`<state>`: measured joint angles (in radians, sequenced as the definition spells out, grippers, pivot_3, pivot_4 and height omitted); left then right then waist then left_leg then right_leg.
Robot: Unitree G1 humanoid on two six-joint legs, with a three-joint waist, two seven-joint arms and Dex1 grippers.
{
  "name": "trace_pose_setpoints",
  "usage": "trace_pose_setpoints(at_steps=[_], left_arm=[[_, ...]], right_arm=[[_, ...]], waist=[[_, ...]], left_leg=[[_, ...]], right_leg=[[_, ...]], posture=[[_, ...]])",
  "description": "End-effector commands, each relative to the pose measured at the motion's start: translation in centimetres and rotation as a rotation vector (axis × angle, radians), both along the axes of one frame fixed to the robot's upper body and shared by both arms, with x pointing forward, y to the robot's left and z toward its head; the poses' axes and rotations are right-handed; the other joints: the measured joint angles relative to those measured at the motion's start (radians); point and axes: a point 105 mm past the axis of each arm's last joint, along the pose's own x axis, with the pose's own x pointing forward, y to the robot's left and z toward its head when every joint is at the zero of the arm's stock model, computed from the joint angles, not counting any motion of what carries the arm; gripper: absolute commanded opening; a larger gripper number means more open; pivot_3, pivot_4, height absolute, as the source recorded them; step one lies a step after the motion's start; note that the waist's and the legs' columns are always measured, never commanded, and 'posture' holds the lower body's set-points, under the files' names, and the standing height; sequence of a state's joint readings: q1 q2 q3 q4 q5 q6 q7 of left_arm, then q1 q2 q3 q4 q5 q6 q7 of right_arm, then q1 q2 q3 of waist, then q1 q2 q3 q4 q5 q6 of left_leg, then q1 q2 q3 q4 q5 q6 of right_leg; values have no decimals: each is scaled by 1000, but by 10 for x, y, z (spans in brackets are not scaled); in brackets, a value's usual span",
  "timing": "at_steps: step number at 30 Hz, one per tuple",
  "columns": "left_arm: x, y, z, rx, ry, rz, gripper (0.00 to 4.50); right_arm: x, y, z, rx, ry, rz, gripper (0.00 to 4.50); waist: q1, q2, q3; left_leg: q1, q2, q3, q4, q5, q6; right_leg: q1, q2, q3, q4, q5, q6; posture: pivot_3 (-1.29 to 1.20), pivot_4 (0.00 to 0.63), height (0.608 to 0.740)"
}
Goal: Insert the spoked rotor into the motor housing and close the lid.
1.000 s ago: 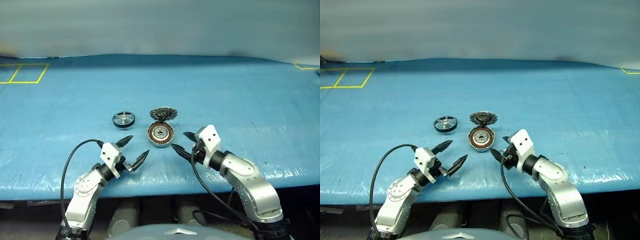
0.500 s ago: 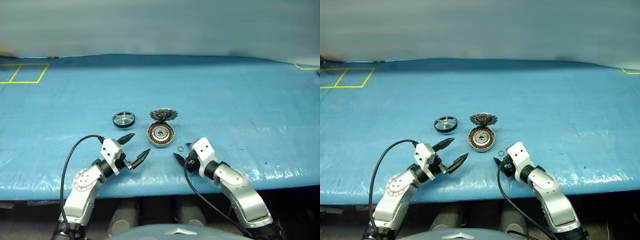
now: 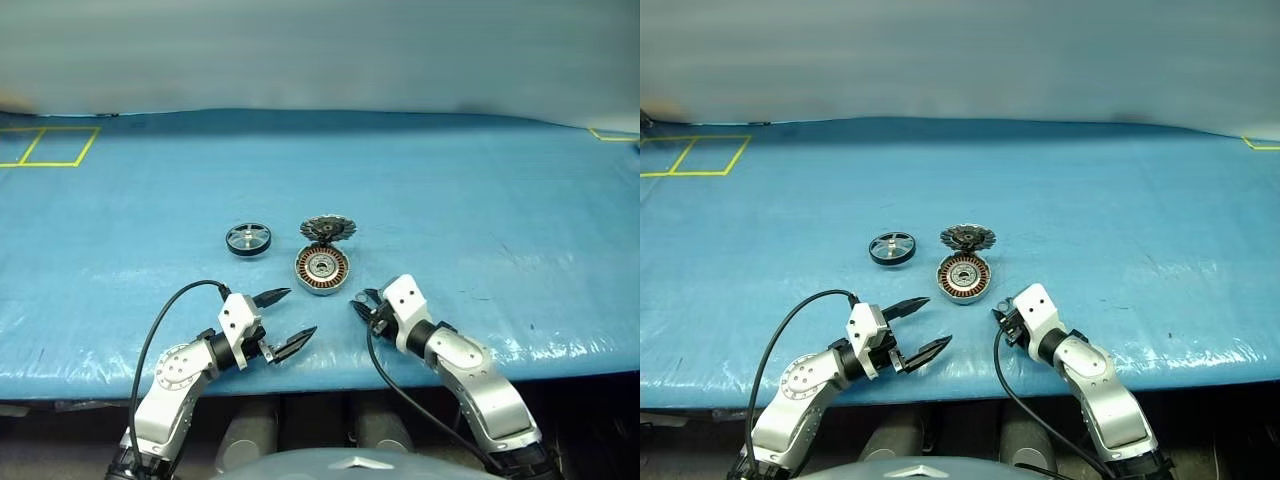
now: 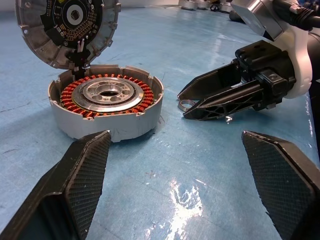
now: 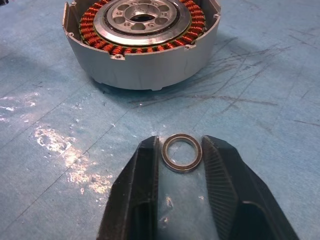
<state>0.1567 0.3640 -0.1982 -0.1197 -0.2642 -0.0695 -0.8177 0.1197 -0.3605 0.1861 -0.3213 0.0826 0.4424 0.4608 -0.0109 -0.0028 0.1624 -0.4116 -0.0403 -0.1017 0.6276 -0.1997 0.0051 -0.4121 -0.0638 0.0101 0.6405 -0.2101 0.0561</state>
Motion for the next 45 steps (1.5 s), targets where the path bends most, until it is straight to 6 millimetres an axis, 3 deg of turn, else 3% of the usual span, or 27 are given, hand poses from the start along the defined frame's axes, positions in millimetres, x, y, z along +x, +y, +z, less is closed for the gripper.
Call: trace_pose_setpoints(at_steps=[1, 8, 14, 19, 28, 45], left_arm=[[-1, -3, 6, -2, -24, -28, 4500], [4, -1, 9, 6, -41, -13, 4500], [18, 11, 25, -56, -100, 115, 4500], [20, 16, 24, -49, -105, 144, 4500], [23, 15, 23, -44, -107, 157, 4500], [15, 11, 33, -37, -120, 180, 4500]], right_arm=[[-4, -9, -9, -29, 43, -18, 660], [-3, 6, 9, 10, 1, 45, 660], [-4, 28, 68, 150, -133, 131, 660], [-2, 40, 90, 171, -199, 184, 660], [35, 62, 71, 126, -170, 187, 660], [55, 65, 47, 92, -106, 166, 660]], waist=[[0, 0, 0], [0, 0, 0], [-1, 1, 1], [-1, 1, 1], [-1, 1, 1], [-3, 1, 1]], left_leg=[[0, 0, 0, 0, 0, 0], [0, 0, 0, 0, 0, 0], [-1, 0, 0, 0, 0, 0], [-1, 0, 0, 0, 0, 0], [-1, 0, 0, 0, 0, 0], [0, 0, 0, 0, 0, 1]], right_leg=[[0, 0, 0, 0, 0, 0], [0, 0, 0, 0, 0, 0], [-2, 0, 0, 1, 0, 0], [-1, 1, 0, 0, 0, 0], [-1, 1, 0, 1, 0, 0], [-1, 1, 0, 1, 0, 0]], posture=[[0, 150, 740], [0, 150, 740], [0, 150, 740], [0, 150, 740], [0, 150, 740], [0, 150, 740]])
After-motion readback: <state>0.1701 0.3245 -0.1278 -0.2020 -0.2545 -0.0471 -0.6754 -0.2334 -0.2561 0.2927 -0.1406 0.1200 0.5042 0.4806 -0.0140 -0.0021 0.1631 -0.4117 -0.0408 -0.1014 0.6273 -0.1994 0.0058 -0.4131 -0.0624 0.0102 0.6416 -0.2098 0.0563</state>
